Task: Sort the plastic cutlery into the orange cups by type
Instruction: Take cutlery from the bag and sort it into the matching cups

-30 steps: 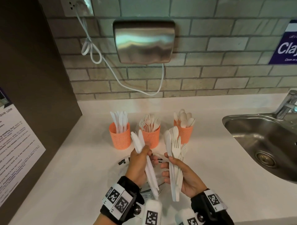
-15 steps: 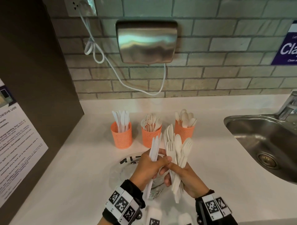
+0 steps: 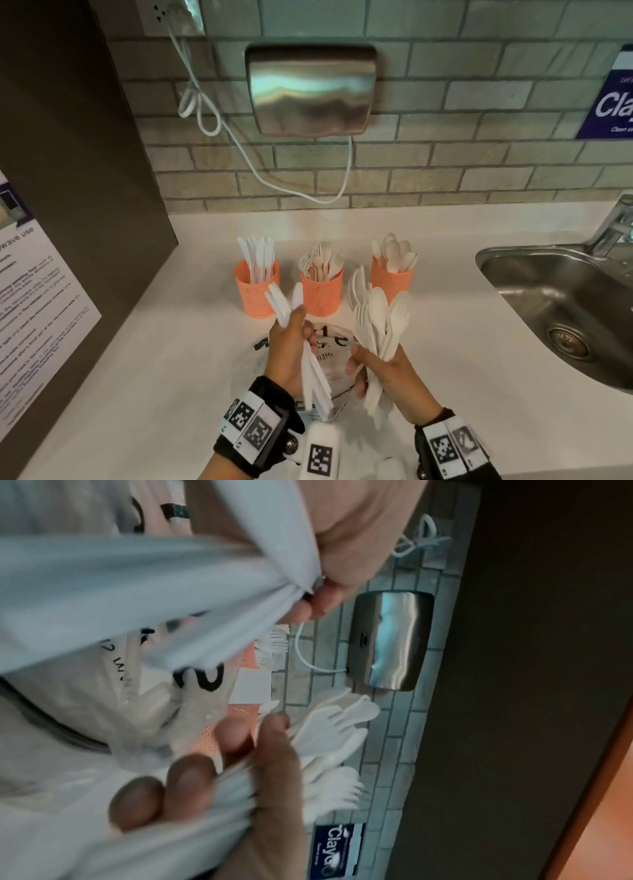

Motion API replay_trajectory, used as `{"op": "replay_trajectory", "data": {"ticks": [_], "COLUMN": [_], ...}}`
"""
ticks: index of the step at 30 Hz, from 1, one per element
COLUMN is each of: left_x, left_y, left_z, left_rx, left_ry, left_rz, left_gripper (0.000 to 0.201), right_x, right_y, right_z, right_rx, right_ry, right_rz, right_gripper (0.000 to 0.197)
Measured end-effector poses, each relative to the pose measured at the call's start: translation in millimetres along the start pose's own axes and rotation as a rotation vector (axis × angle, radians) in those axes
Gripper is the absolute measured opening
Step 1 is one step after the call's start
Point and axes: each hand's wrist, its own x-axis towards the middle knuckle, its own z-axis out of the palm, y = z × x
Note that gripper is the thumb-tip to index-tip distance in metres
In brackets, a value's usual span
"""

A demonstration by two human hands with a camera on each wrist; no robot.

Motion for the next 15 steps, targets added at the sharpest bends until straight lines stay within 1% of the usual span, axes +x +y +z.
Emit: {"op": "replay_trajectory", "data": {"ticks": [2, 4, 5, 6, 7, 8, 9, 10, 12, 15], "left_x": [3, 2, 1, -1, -2, -3, -3, -3, -5, -11], "left_y": [1, 1, 1, 1, 1, 1, 1, 1, 3, 10], "left_z": [-4, -6, -6, -6, -6, -6, -6, -7, -9, -11], "left_rx": [-0.075, -0.119, -0.134, -0.143, -0.149, -0.151, -0.149, -0.142, -0.110, -0.096], "left_ry": [0.009, -0.038, -0.070, -0.097, -0.115, -0.124, -0.124, -0.119, -0.115, -0.116], "left_rz": [-0.061, -0.114, -0.128, -0.136, -0.136, -0.129, -0.120, -0.107, -0.069, 0.018], "left_gripper": [0.029, 0.018, 0.012, 0.009, 0.009, 0.011, 0.012, 0.012, 0.015, 0.010], "right_x": [2, 6, 5, 6, 5, 5, 5, 7, 6, 4], "right_y": [11, 20, 23, 25, 23, 23, 19, 21, 19, 15], "right_z": [-2, -5, -7, -7, -7, -7, -7, -8, -8, -10], "right_rx": [-0.305, -0.561, -0.662, -0.744, -0.803, -0.838, -0.862, -0.889, -0.907, -0.948], "right_ry": [0.155, 0.279, 0.307, 0.325, 0.341, 0.344, 0.365, 0.398, 0.437, 0.487], "right_rz": [-0.131, -0.272, -0.346, -0.417, -0.473, -0.535, -0.572, -0.638, -0.718, -0.747], "right_gripper": [0.015, 0.018, 0.013, 0.002, 0.020, 0.031, 0.033, 0.031, 0.030, 0.034]}}
